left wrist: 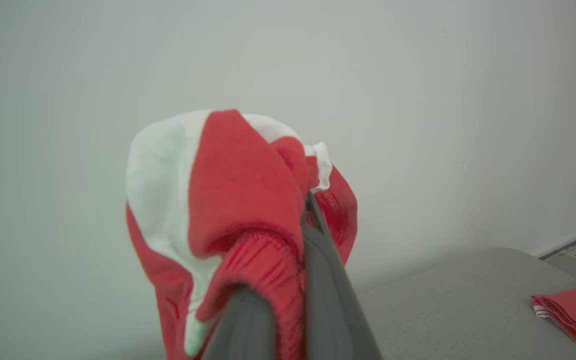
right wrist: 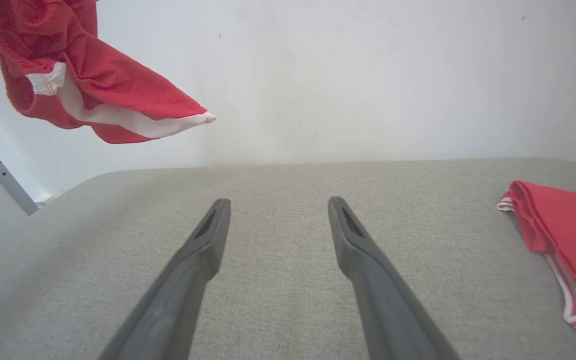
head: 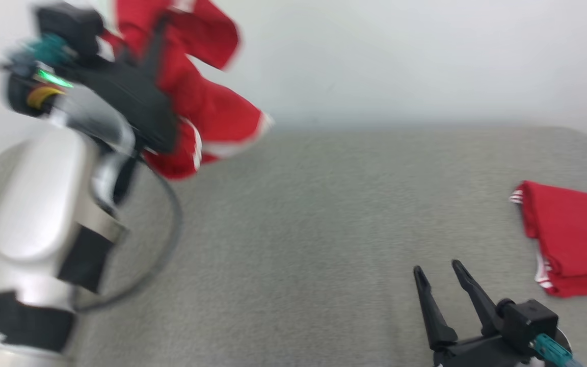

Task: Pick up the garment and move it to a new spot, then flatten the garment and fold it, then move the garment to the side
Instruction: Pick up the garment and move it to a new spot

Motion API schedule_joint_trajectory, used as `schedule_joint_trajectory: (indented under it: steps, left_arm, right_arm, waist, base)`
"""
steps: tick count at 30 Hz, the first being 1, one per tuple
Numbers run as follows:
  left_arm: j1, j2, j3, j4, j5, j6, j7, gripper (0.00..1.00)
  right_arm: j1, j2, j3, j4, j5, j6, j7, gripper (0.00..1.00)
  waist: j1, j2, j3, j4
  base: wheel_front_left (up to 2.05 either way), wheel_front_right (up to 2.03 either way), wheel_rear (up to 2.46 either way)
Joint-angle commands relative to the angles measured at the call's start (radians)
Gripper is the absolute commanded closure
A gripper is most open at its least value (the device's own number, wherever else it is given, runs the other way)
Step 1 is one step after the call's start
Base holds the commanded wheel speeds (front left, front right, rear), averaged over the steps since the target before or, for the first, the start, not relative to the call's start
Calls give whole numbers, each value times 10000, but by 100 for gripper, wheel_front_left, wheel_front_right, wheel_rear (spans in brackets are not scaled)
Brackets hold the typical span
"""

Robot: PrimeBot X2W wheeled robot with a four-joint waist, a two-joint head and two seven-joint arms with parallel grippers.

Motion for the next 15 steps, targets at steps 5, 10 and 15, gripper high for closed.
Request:
schedule_joint_trajectory:
  steps: [5, 10, 15]
  left_arm:
    - [1292, -717, -503, -1372, 0, 410, -16, 100]
    - [2260, -1361, -904, -2150, -80, 828, -117, 100]
    - [3009, -1701, -1369, -2316, -31, 1054, -257, 100]
  right_arm:
    - [194, 29, 16, -158, -89, -25, 70, 0]
    - [132, 26, 140, -290, -98, -25, 188, 0]
    - [108, 32, 256, -391, -87, -25, 258, 0]
  waist:
    - [5, 4, -861, -1600]
    - [5, 4, -654, -2264]
    - [5, 4, -350, -2782]
  base:
    - [0, 0, 0]
    - [0, 0, 0]
    - [0, 0, 0]
